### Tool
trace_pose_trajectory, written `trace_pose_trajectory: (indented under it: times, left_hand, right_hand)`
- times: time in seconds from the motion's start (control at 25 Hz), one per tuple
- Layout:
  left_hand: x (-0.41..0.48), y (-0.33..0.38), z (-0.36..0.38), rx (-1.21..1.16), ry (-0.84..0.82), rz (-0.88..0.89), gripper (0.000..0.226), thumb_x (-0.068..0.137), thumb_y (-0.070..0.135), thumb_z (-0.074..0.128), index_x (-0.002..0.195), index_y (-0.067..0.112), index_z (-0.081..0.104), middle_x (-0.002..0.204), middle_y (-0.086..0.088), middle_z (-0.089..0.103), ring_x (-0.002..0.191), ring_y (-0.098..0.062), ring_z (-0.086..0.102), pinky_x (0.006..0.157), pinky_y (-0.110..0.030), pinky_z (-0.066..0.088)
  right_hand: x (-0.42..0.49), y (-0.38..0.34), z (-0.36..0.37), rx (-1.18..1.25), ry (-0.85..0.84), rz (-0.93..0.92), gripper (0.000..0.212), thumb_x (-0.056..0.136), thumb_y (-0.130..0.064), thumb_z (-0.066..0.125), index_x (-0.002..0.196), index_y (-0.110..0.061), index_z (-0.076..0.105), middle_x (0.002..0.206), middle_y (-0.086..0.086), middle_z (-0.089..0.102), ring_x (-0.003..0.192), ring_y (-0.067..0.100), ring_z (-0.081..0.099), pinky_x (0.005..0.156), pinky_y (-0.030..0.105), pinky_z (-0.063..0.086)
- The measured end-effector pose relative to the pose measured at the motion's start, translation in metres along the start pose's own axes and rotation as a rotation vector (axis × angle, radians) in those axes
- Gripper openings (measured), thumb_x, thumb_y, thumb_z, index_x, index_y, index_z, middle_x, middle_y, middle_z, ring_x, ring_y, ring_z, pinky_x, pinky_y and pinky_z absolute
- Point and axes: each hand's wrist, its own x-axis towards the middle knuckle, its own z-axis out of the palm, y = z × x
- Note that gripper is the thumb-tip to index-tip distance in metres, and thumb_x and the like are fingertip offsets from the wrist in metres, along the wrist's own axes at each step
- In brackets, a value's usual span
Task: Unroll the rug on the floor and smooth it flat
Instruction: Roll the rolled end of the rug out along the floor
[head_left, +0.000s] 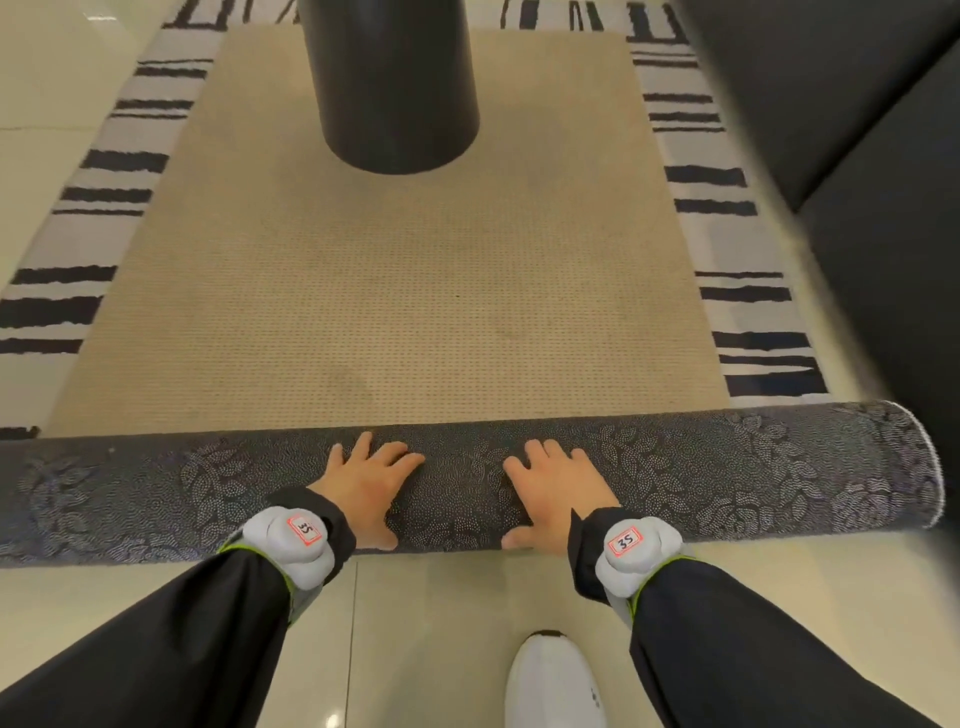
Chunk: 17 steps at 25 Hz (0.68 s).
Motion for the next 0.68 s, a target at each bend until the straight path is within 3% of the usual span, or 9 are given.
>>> trace_pose_trajectory:
  times: [0.12,0.32,0.56,0.68]
  left_hand:
    - [-0.015,0.004,0.021,-0.020,0.018,0.024,0.092,0.076,0.041,0.068,0.149,0.034,0.012,0.158,0.001,0.014,0.144,-0.040,0.012,0.112,-0.066,0.018]
    - [-0.042,0.010,0.054,-0.022,0.027,0.097,0.083,0.075,0.039,0.064,0.146,0.034,0.022,0.154,-0.001,0.020,0.133,-0.037,0.031,0.104,-0.055,0.040]
    - [-0.099,0.028,0.079,-0.107,-0.012,0.127,0.076,0.079,0.029,0.064,0.145,0.030,0.027,0.158,-0.003,0.011,0.143,-0.039,0.015,0.107,-0.058,0.035]
    - [-0.127,0.042,0.094,-0.102,-0.013,0.137,0.073,0.075,0.027,0.063,0.141,0.031,0.031,0.155,-0.004,0.009,0.121,-0.032,0.047,0.095,-0.049,0.047]
  right_hand:
    - [-0.024,-0.010,0.004,0.057,-0.021,0.043,0.076,0.085,-0.065,0.055,0.143,-0.019,0.036,0.144,0.017,0.037,0.131,0.036,0.035,0.104,0.053,0.034]
    - [-0.078,-0.029,0.008,0.141,0.015,0.121,0.066,0.091,-0.057,0.053,0.142,-0.019,0.038,0.136,0.015,0.042,0.125,0.035,0.040,0.098,0.051,0.039]
    - [-0.124,-0.046,0.009,0.168,0.074,0.171,0.064,0.090,-0.055,0.055,0.141,-0.019,0.040,0.136,0.014,0.042,0.125,0.035,0.040,0.097,0.051,0.040]
    - [-0.134,-0.052,0.022,0.139,0.089,0.178,0.068,0.089,-0.054,0.058,0.142,-0.018,0.037,0.143,0.015,0.036,0.130,0.036,0.036,0.100,0.054,0.038]
